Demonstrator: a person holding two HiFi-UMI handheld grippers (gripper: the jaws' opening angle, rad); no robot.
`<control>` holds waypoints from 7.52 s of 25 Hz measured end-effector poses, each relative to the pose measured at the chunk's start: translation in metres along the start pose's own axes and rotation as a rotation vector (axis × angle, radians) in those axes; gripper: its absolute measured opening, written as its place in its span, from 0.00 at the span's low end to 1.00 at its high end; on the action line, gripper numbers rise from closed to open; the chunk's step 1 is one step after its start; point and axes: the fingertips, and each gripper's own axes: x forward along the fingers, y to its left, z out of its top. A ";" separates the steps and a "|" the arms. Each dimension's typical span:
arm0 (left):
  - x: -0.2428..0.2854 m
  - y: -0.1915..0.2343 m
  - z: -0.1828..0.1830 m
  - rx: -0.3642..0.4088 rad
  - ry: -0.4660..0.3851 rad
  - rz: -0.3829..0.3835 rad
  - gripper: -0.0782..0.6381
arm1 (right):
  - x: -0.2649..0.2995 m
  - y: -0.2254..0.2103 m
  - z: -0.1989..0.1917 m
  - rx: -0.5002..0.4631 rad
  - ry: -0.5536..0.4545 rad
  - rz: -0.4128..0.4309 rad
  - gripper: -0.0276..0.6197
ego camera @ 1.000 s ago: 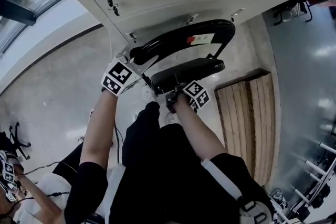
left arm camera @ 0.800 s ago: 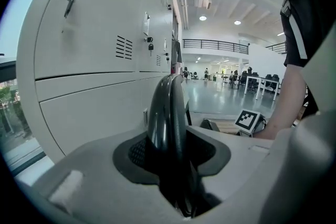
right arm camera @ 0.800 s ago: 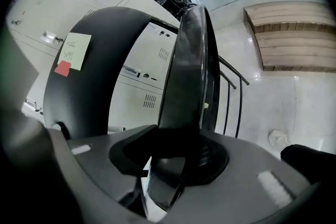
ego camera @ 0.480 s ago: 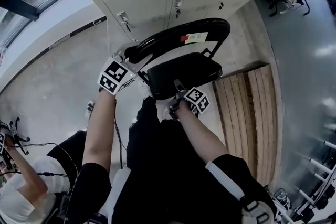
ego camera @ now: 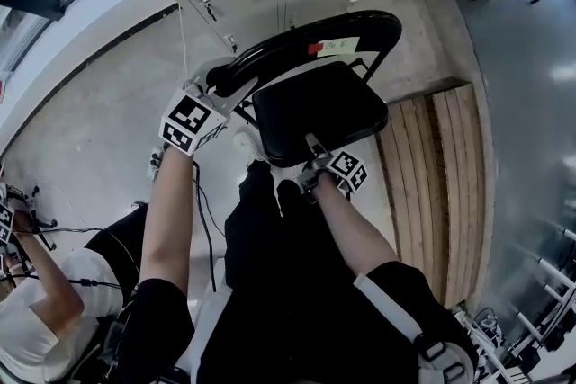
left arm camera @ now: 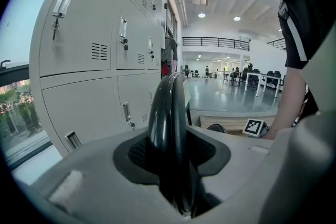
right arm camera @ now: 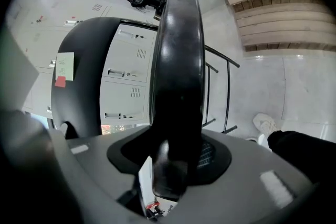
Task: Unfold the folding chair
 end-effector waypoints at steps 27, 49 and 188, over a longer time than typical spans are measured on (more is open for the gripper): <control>0.024 -0.015 -0.047 0.009 -0.038 -0.095 0.31 | 0.012 -0.176 -0.033 0.058 0.005 0.059 0.44; 0.025 -0.015 -0.054 -0.085 -0.104 -0.087 0.30 | -0.059 -0.154 -0.025 -0.512 0.272 -0.261 0.28; -0.298 -0.351 0.037 -0.244 -0.631 0.699 0.10 | -0.426 0.179 -0.022 -1.376 -0.524 0.471 0.05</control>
